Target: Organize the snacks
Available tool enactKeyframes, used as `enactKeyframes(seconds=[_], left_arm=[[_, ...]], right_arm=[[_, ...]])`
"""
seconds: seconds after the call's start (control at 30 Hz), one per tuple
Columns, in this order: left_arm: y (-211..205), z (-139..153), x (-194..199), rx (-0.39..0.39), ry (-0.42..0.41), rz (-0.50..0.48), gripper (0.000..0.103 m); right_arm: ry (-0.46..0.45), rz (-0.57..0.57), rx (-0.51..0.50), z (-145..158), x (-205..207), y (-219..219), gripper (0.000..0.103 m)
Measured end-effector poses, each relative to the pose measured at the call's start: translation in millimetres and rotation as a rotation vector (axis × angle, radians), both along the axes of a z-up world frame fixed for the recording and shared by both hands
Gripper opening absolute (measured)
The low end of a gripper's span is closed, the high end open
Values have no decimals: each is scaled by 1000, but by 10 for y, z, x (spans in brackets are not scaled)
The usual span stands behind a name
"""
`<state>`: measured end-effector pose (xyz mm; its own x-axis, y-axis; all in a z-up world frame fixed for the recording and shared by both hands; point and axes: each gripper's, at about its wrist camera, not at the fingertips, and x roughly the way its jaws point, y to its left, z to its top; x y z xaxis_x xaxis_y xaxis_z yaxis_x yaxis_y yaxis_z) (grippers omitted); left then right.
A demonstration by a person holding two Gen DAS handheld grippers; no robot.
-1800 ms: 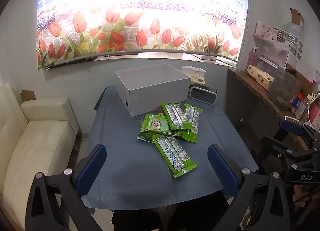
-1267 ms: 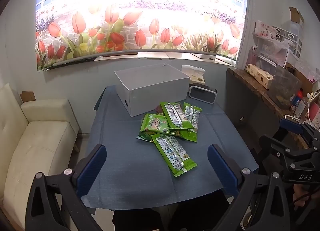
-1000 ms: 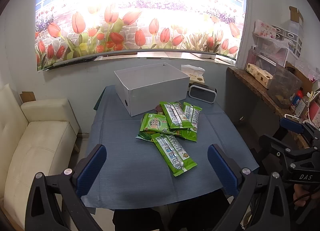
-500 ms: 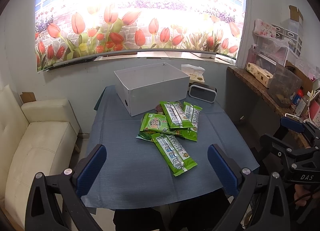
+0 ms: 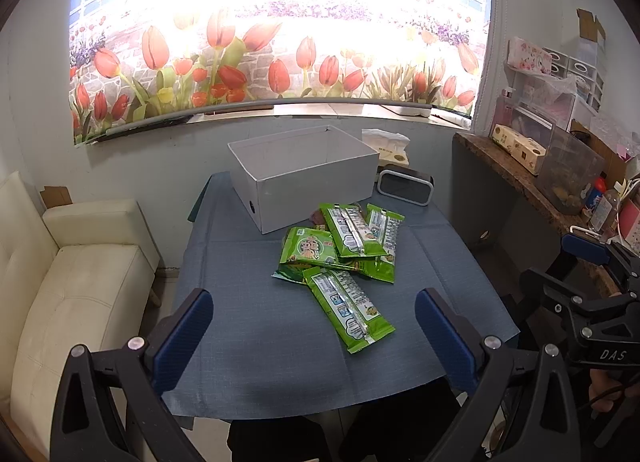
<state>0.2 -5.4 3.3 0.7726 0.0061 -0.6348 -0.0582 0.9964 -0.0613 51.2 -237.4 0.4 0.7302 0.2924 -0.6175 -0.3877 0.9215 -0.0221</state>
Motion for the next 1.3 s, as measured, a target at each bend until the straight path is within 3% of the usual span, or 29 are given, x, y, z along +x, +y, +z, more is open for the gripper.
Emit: enactKeyframes(seconds=[1.3], left_arm=[[13,4,15,-1,8,8,103]], right_arm=[[19,-2,2,-53,37,6,103]])
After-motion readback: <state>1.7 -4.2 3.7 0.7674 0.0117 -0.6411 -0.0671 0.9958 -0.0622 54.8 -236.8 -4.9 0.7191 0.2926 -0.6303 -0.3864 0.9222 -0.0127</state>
